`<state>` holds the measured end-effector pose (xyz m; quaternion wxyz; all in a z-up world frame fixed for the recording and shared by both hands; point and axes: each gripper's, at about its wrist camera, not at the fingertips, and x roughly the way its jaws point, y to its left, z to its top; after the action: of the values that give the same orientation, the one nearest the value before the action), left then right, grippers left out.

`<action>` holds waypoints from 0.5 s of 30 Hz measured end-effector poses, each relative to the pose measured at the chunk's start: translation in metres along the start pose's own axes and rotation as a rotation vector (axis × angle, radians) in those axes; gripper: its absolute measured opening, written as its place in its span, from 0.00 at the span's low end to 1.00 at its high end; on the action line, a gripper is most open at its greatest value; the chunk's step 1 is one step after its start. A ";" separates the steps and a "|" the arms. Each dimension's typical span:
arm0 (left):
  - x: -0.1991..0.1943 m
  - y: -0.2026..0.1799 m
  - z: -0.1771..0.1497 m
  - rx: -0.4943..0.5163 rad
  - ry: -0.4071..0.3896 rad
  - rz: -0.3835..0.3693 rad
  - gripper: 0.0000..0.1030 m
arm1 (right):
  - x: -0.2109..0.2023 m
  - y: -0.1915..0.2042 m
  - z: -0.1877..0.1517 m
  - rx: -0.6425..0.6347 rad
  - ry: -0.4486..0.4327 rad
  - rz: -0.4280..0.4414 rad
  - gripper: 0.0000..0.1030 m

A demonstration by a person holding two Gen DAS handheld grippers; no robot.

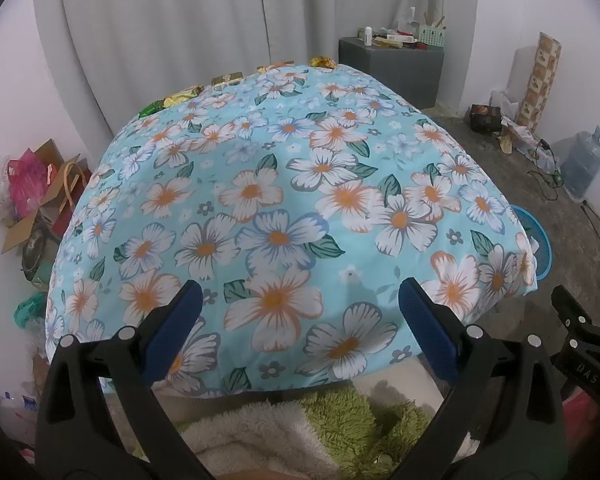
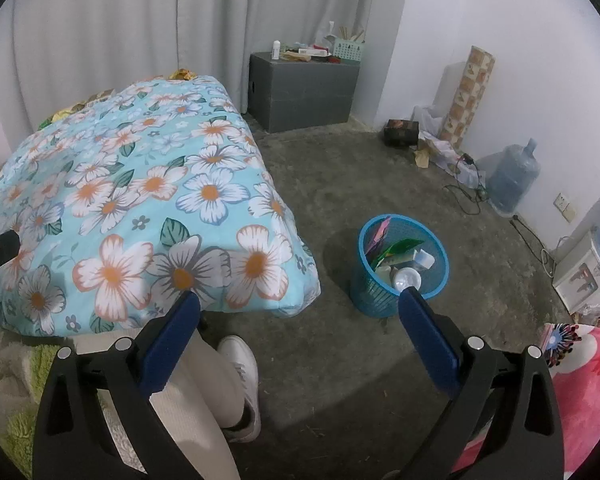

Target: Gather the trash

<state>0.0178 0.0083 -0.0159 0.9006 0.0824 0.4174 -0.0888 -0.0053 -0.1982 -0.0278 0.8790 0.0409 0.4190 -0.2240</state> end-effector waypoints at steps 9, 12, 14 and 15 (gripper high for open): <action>0.001 -0.001 -0.001 0.000 0.004 0.001 0.91 | -0.001 -0.001 0.001 0.005 -0.001 -0.001 0.94; 0.000 -0.001 -0.001 0.001 0.005 0.002 0.91 | 0.000 -0.002 0.002 0.008 0.001 -0.001 0.94; 0.000 -0.001 -0.001 0.001 0.005 0.002 0.92 | 0.000 -0.002 0.002 0.007 0.001 -0.003 0.94; 0.000 -0.001 -0.001 0.001 0.004 0.002 0.91 | 0.000 -0.002 0.002 0.007 0.000 -0.003 0.94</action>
<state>0.0171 0.0073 -0.0165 0.8998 0.0832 0.4192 -0.0878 -0.0044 -0.2002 -0.0265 0.8784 0.0432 0.4185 -0.2269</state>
